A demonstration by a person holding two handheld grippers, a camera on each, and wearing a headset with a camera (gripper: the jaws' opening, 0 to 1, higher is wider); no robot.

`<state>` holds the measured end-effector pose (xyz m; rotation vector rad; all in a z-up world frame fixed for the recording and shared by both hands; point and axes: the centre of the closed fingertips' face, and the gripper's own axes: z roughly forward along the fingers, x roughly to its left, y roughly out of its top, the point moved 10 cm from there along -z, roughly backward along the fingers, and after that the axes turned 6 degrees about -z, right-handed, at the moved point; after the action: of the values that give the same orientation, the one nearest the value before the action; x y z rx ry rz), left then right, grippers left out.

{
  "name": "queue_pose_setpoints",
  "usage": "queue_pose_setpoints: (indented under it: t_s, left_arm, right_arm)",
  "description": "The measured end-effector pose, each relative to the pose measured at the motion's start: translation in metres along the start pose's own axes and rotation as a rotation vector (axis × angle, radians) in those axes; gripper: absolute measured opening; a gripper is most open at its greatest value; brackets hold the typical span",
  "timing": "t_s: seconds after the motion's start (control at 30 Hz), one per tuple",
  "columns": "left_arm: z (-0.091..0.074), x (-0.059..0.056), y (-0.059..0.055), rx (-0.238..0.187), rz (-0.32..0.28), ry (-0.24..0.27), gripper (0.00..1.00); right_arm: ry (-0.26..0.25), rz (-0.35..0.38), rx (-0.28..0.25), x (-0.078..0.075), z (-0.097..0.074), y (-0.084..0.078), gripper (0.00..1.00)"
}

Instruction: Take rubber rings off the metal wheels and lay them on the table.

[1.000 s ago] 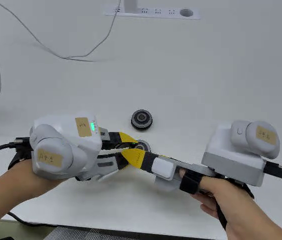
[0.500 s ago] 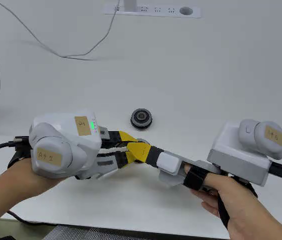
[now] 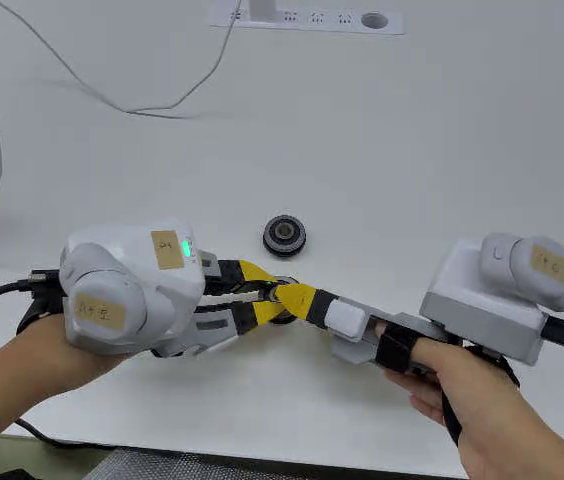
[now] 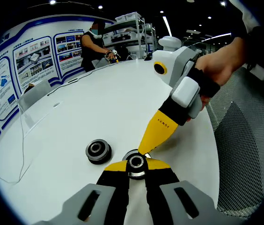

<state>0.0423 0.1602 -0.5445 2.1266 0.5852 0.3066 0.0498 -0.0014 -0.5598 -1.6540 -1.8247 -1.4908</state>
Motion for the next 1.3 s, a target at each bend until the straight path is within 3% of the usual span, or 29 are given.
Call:
queue_pose_setpoints:
  t_s: [0.47,0.9,1.13,1.3]
  left_arm:
    - [0.0002,0.0,0.0002,0.0,0.001,-0.001,0.12]
    - [0.0004,-0.0001,0.0004,-0.001,0.003,0.0,0.12]
    - [0.0013,-0.001,0.0029,0.018,-0.003,0.008,0.12]
    - [0.0013,-0.0014,0.0024,0.018,-0.006,0.015,0.12]
  right_arm:
    - [-0.067,-0.021,0.043,-0.0052,0.002,0.0036,0.05]
    - [-0.078,-0.034,0.078,-0.0018,-0.0014,0.0077,0.02]
    - [-0.092,0.033,0.108,0.0005,-0.0022,0.0099,0.01]
    - [-0.088,0.025,0.108,0.001,-0.0028,0.01,0.0]
